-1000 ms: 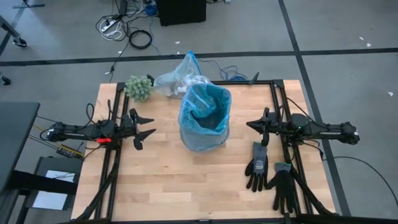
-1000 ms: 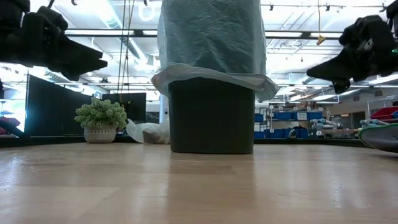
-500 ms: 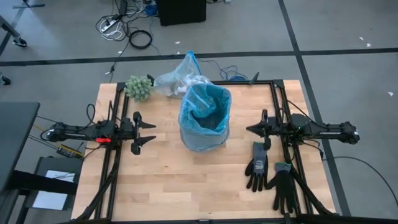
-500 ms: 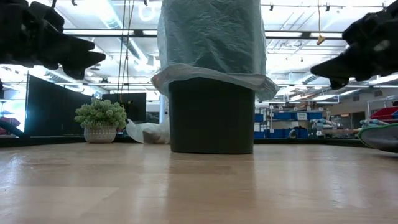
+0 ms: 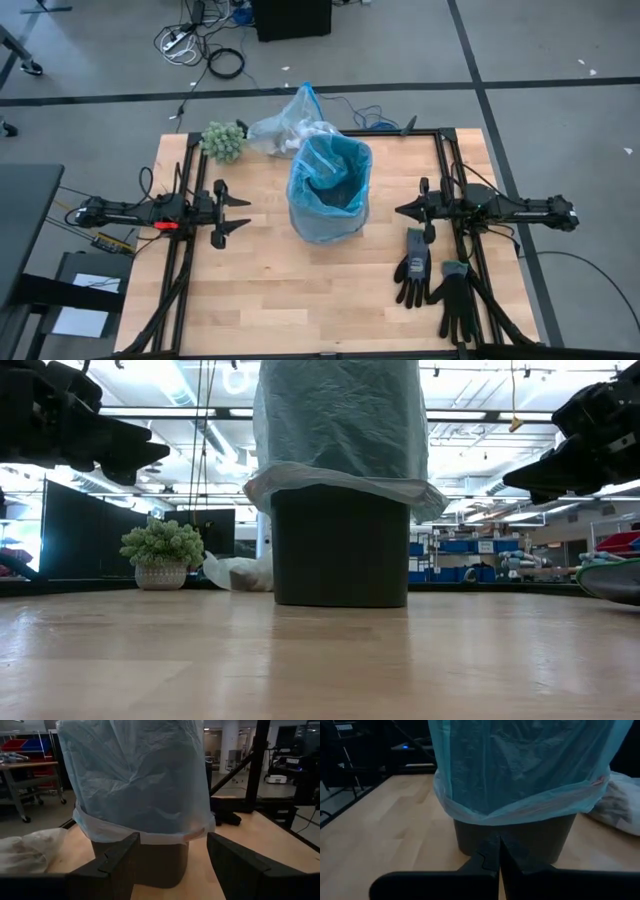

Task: Place trash/remove bag and relplace
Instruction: Return to Home Position

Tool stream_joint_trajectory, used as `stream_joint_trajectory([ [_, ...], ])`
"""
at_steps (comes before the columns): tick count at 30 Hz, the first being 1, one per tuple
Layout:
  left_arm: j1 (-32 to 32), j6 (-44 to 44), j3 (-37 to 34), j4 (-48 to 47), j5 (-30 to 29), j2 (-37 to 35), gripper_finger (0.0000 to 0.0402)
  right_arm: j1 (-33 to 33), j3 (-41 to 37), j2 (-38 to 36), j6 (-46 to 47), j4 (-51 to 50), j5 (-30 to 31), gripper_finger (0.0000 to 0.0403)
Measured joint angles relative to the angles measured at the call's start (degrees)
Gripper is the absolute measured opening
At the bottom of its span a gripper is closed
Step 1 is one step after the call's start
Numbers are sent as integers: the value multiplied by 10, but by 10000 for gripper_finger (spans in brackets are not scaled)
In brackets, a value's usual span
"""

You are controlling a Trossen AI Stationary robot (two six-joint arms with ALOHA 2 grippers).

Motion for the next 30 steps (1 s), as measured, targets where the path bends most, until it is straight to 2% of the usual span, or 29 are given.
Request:
stream_joint_trajectory([
  [6, 0, -43, 0, 2, 18, 0, 241, -1, 0, 1, 66, 0, 0, 0],
  [30, 0, -43, 0, 34, 20, 0, 241, -1, 1, 1, 67, 5, -2, 3],
])
